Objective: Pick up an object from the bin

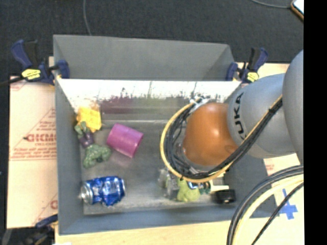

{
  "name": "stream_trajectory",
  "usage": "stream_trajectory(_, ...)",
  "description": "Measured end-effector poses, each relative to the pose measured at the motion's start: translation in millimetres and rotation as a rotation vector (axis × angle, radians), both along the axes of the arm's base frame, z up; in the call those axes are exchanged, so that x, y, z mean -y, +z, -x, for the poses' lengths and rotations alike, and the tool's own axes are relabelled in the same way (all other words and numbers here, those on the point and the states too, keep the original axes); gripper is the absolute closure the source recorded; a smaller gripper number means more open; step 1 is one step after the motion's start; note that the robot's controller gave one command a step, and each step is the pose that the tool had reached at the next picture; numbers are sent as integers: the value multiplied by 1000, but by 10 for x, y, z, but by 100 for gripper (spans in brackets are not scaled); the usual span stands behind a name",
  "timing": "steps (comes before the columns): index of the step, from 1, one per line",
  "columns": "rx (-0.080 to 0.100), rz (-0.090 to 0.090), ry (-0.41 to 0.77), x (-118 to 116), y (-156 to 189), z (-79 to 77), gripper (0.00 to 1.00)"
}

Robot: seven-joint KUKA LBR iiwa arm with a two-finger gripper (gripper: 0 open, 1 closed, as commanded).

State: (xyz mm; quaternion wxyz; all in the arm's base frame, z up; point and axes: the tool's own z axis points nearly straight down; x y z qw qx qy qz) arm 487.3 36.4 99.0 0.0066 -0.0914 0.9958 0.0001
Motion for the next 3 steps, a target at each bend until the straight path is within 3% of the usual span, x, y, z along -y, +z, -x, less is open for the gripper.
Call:
stream_trajectory(1,9,0,76,-155,275,-49,100)
stream_trajectory(2,1,-2,-71,-24,39,-22,100)
stream_trajectory(3,13,-1,96,-41,-94,-219,100)
